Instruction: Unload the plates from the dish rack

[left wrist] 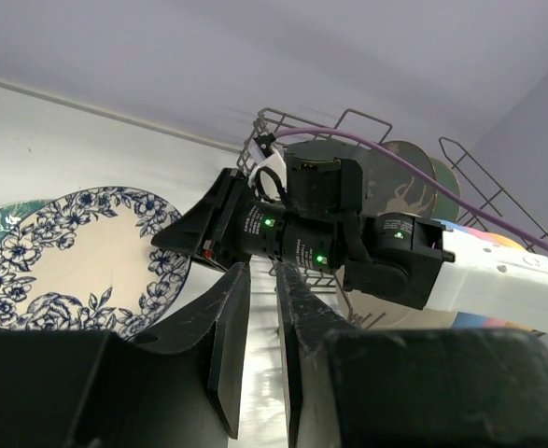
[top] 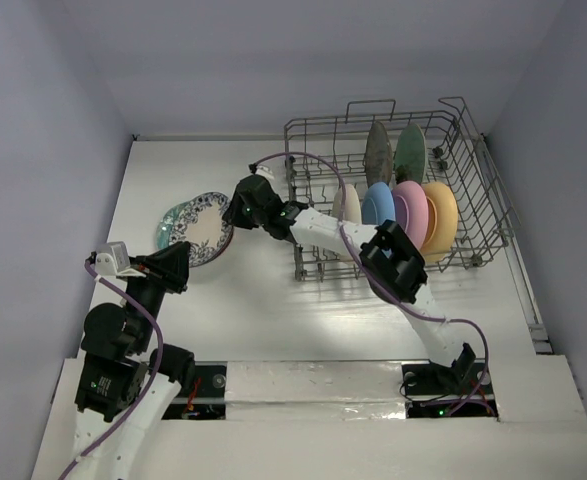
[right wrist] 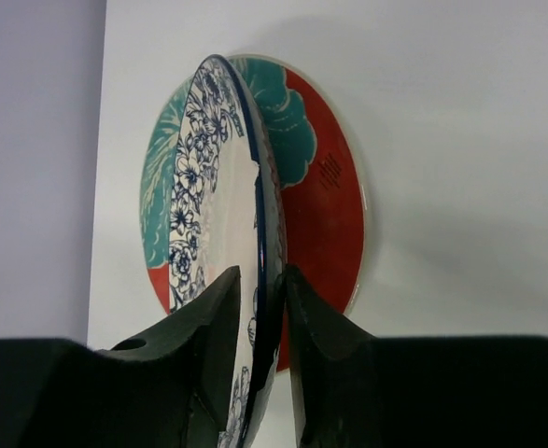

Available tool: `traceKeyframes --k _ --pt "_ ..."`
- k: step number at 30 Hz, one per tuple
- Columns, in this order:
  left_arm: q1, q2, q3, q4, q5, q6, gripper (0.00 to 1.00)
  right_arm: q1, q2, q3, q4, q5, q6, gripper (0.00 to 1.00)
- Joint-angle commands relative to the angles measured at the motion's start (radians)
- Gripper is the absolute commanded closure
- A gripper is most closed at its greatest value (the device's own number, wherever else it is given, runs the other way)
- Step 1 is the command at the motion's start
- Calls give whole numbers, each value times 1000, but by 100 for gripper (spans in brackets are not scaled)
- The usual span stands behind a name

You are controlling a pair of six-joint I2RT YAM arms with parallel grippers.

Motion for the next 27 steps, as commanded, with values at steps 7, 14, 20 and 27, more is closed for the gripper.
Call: traceKeyframes --k 7,14,20,27 --pt "3 5 7 31 9 -2 85 29 43 130 16 -46 -4 32" --pt "12 0 5 35 15 -2 84 38 22 98 -117 75 -73 11" --pt "12 -3 5 35 17 -2 84 38 72 202 -235 123 -115 0" --pt "12 -1 2 38 23 -2 84 67 124 229 -229 99 -99 7"
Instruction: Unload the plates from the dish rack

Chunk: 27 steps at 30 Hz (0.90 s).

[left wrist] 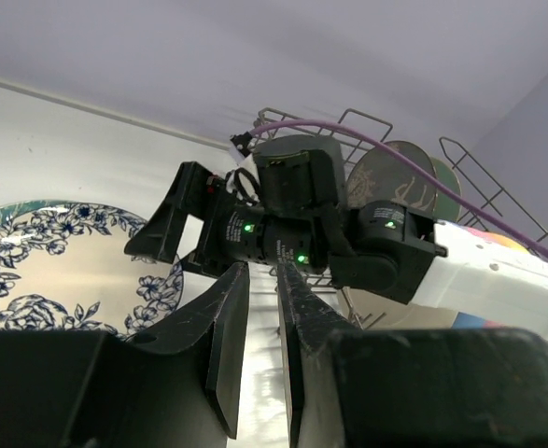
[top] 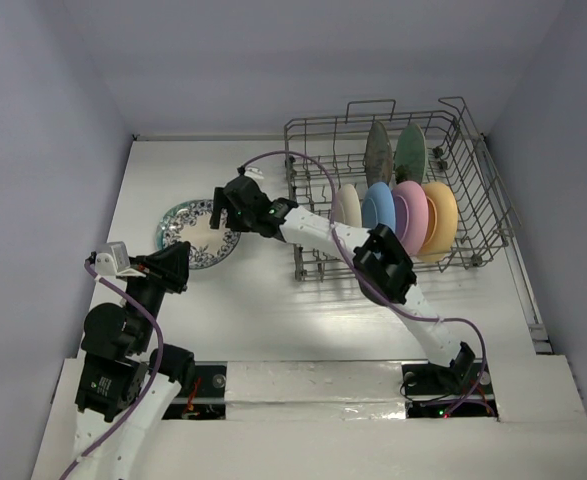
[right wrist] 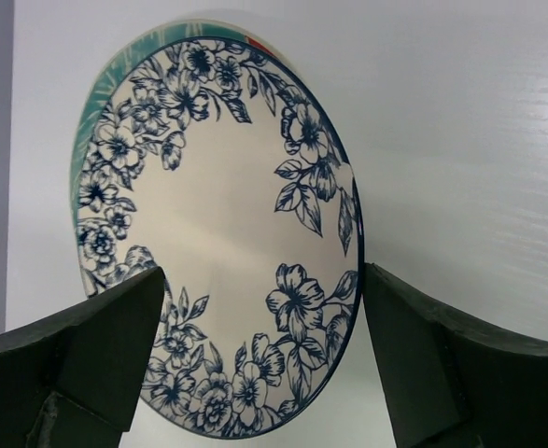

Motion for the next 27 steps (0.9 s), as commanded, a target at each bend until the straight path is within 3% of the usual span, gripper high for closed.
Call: traceKeyframes --k 1,6,14,20,27 --pt "5 -1 2 39 17 -2 84 34 52 59 9 -13 0 10" --pt "5 -4 4 37 16 0 84 43 138 152 -11 -29 29 12" --pt "5 0 2 43 24 3 83 43 135 174 78 19 32 13" --pt "5 3 4 40 16 3 83 20 143 271 92 24 15 0" --pt "5 6 5 43 13 11 83 11 8 104 84 141 -38 0"
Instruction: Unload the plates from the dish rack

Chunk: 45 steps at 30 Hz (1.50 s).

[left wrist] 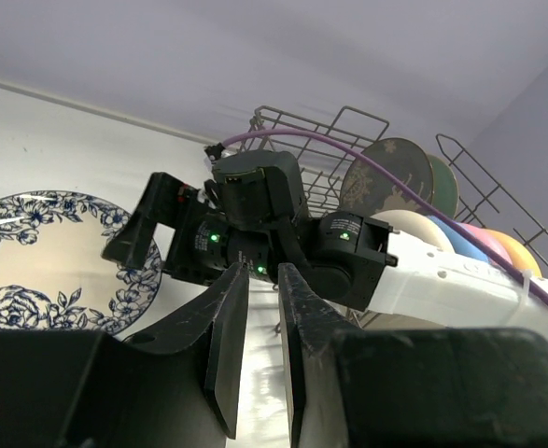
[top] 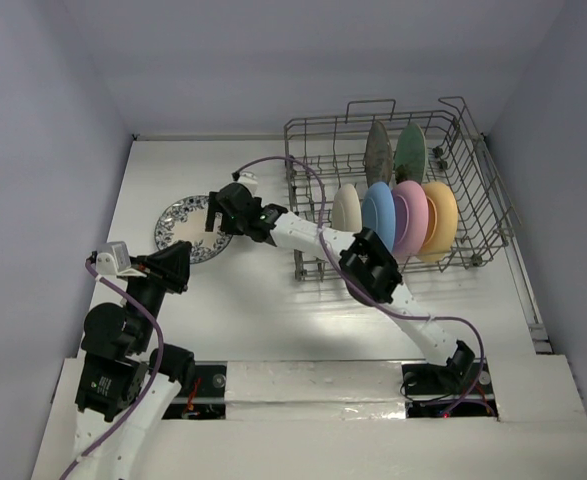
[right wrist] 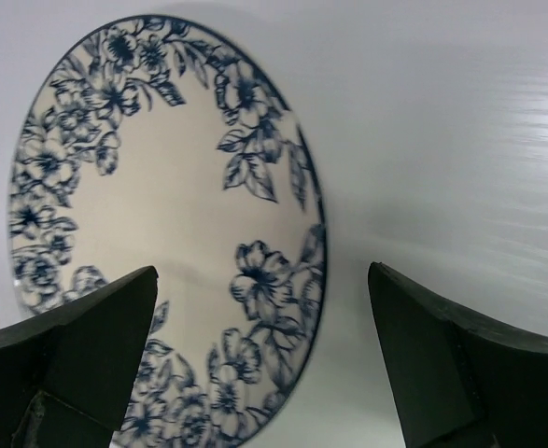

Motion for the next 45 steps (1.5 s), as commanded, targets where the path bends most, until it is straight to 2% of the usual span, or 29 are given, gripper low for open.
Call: traceKeyframes --k 1,6,9,10,12,14,15,17,19,21,23,24,25,28,30,34,38,45 --pt "5 6 5 43 3 10 83 -4 -158 -56 71 103 -48 0" --pt "14 6 8 40 -2 10 83 -4 -209 -42 13 135 -111 0" --pt "14 5 7 37 -5 10 83 -4 -276 -91 40 143 -136 12" --pt "14 5 7 37 -5 10 83 -4 -334 -137 55 144 -149 27" --pt "14 8 5 39 -3 10 83 -4 -410 -190 131 131 -227 39" --pt "14 11 5 40 1 11 82 -4 -514 -217 131 156 -327 57" --pt "14 19 4 43 7 10 81 -4 -575 -211 93 214 -408 79" --pt "14 28 4 42 9 10 81 -18 -629 -205 32 297 -463 99" --pt "14 36 4 42 11 11 81 -74 -677 -206 -45 359 -497 100" --pt "23 36 2 45 14 11 83 -129 -772 -290 -101 361 -536 100" --pt "23 36 -1 51 21 10 88 -238 -838 -370 -116 333 -550 100" --pt "23 37 -1 52 23 11 89 -277 -903 -448 -115 312 -550 95" --pt "23 39 -2 54 26 10 91 -351 -936 -489 -104 258 -559 74" --pt "23 49 -2 56 29 10 92 -458 -1020 -594 -73 139 -576 27" --pt "23 60 -2 56 32 10 92 -518 -1018 -596 -101 95 -600 24" --pt "23 68 -1 56 41 14 87 -529 -930 -525 -190 129 -683 26" --pt "32 62 -1 59 44 13 74 -538 -826 -455 -257 260 -720 28" --pt "32 57 -2 56 43 14 69 -570 -694 -347 -328 373 -705 31"
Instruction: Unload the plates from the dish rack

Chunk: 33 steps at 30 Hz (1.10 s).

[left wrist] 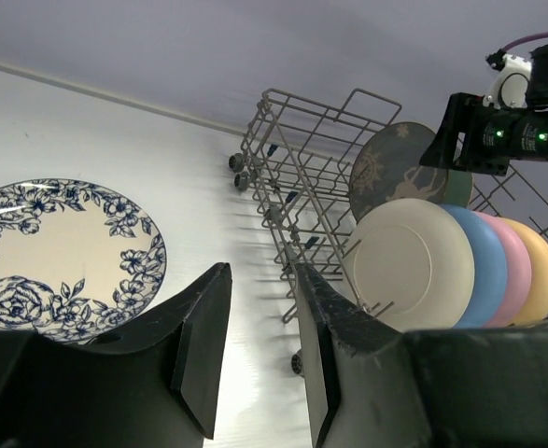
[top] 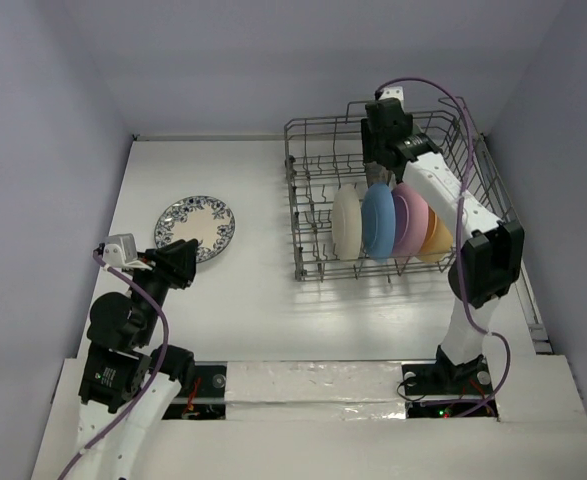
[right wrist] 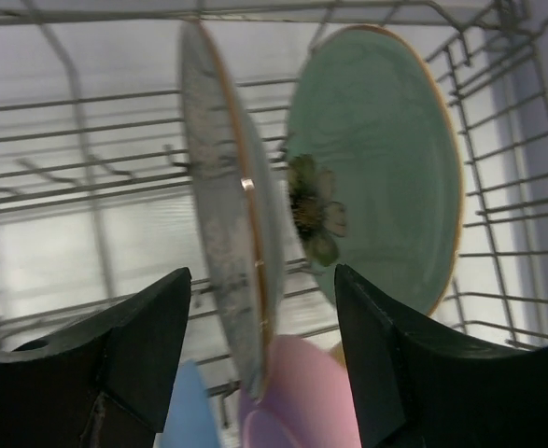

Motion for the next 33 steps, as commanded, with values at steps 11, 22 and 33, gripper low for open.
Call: traceKeyframes --k 11,22,33 --pt "4 -9 -4 54 16 9 66 -14 47 181 -38 166 -69 92" --pt "4 -12 -4 51 14 9 63 -14 -126 186 82 240 -150 100" --pt "4 -14 -5 52 11 7 62 26 -379 120 222 55 50 100"
